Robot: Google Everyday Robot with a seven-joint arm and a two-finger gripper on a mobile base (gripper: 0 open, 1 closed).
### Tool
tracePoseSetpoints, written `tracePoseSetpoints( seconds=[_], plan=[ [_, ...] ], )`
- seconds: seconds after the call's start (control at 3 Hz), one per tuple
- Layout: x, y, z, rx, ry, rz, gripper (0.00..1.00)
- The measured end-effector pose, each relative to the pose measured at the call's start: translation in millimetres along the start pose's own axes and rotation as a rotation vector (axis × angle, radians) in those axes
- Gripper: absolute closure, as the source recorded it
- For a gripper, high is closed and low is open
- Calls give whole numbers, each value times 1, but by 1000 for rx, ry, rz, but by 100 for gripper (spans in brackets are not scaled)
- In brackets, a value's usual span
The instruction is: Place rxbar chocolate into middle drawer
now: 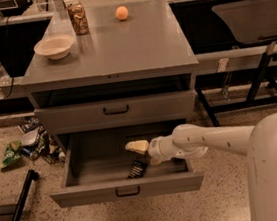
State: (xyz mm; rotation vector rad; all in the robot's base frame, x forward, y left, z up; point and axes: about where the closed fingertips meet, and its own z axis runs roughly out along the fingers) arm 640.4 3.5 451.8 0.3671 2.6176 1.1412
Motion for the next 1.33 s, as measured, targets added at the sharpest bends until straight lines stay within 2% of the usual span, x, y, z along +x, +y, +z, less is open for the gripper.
tracePoseSetpoints(
  seconds=[0.33,0.67,1.0,1.33],
  plan=[
    [-2,-14,-29,30,-40,43,0],
    [-5,-20,-83,45,-119,60,0],
    [-16,-14,-174,32,-283,54,0],
    [-15,-19,-170,36,-275,61,0]
  ],
)
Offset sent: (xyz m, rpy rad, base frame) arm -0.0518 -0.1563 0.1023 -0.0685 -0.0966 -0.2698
